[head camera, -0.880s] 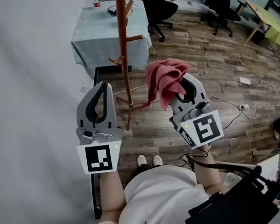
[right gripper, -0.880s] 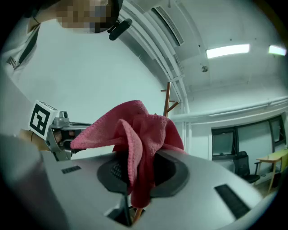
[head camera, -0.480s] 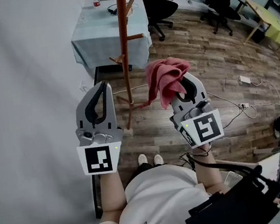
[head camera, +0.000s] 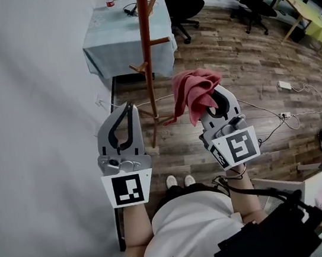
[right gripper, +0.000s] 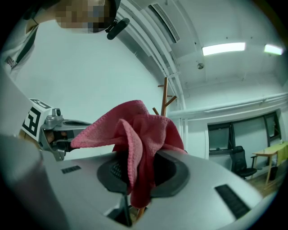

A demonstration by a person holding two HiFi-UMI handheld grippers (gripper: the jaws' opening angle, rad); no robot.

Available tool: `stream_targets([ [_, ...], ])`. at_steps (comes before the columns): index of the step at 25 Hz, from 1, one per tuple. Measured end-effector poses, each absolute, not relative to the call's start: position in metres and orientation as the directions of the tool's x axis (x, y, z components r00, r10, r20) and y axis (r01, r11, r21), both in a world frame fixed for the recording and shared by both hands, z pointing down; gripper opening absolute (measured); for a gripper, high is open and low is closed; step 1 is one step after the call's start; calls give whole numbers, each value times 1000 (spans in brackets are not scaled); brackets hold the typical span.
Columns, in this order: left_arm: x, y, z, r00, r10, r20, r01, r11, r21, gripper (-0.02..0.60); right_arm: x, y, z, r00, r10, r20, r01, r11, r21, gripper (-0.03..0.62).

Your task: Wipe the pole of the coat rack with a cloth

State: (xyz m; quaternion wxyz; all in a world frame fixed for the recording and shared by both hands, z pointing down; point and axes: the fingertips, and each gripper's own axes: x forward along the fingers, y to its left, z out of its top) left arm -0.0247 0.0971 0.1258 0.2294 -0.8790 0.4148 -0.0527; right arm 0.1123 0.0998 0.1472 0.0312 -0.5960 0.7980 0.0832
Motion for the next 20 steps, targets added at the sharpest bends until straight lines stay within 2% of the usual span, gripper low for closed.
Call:
stream_targets([
  [2, -21, 96, 133, 683, -729, -43, -633, -562, -533, 14, 109, 97, 148, -279, -950, -139, -958, 267, 100, 83],
  [3, -21, 94, 136, 689, -723, -43, -641, -581, -501, 14, 107, 95, 149, -274, -952, -134, -960, 261, 105, 84],
  [6, -26, 85, 148, 663, -743, -93, -742, -636, -213, 14, 102, 88, 153, -254, -959, -128, -963, 239, 123, 84],
  [8, -23, 81, 154, 663, -742, -101, -747, -649, -143, 14, 103, 82, 158, -247, -961, -125, -964, 231, 131, 83],
  [13, -16, 61, 171, 655, -752, -68, -754, -646, -116, 14, 108, 49, 168, -254, -959, -125, -963, 239, 125, 84],
  [20, 3, 28, 199, 602, -797, -32, -796, -597, -99, 14, 119, -8, 190, -336, -933, -130, -941, 327, 85, 84],
])
